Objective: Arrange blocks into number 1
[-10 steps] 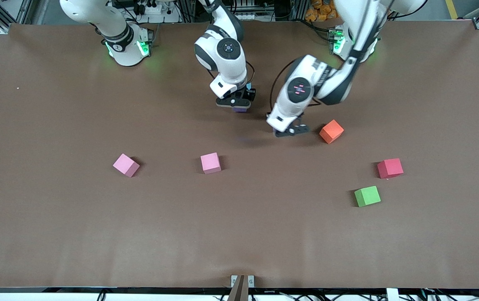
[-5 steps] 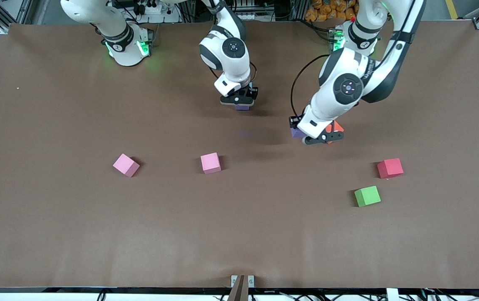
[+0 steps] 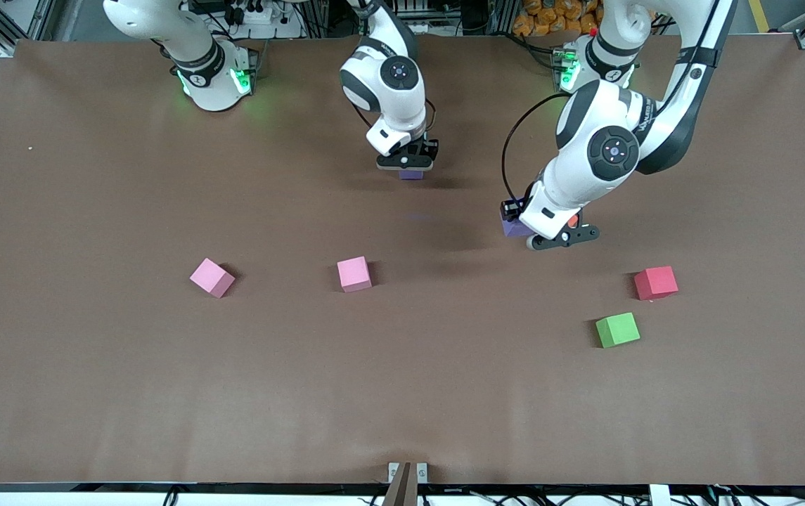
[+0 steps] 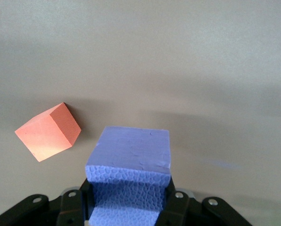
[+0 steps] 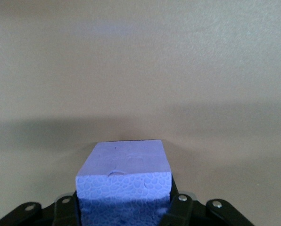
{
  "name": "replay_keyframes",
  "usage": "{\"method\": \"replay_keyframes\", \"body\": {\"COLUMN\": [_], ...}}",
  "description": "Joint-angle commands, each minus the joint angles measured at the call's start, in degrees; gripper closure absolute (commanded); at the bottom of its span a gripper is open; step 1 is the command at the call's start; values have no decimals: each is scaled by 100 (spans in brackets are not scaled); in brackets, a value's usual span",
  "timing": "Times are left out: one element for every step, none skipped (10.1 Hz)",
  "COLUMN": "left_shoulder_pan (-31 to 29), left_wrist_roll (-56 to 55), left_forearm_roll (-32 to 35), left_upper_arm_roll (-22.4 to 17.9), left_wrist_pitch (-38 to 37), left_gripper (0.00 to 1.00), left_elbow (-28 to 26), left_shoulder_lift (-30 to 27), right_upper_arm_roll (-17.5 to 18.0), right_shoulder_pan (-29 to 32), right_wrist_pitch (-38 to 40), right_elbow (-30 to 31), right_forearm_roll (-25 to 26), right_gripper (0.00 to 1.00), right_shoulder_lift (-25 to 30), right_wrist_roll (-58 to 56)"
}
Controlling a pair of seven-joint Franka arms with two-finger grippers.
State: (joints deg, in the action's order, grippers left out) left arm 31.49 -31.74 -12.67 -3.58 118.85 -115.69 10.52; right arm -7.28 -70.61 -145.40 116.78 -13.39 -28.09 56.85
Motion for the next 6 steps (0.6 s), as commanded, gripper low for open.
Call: {"method": "replay_keyframes", "body": {"left_shoulder_pan": [94,155,173,199,287,427], "left_wrist_roll": [98,98,98,98,80,45], "left_forearm_roll": [-7,-7,-7,-7,-7,-16], "left_upper_arm_roll": [15,15,15,15,15,15], "left_wrist_pitch": [-142,-134,-142,-134,-134,-134], "left_gripper": [100,100,100,100,100,100], "left_elbow": [29,20,20,20,20,38], "left_shoulder_lift": [-77,-77,-77,-77,-59,-42], "right_upper_arm_roll": [-63,-63,-72,-72,-72,-72], "right_shoulder_pan": [-137,-129,-77,11,160,344], "right_wrist_pitch": [-41,-32,-32,11,29,30], "right_elbow": [-86,-86,-59,-24,80,195], "right_forearm_roll": [-93,-93,-84,-84,-67,-41], "right_gripper": [0,0,0,0,0,0], "right_shoulder_lift": [-65,4,136,302,469,619], "right_wrist_roll": [106,124,124,116,116,63]}}
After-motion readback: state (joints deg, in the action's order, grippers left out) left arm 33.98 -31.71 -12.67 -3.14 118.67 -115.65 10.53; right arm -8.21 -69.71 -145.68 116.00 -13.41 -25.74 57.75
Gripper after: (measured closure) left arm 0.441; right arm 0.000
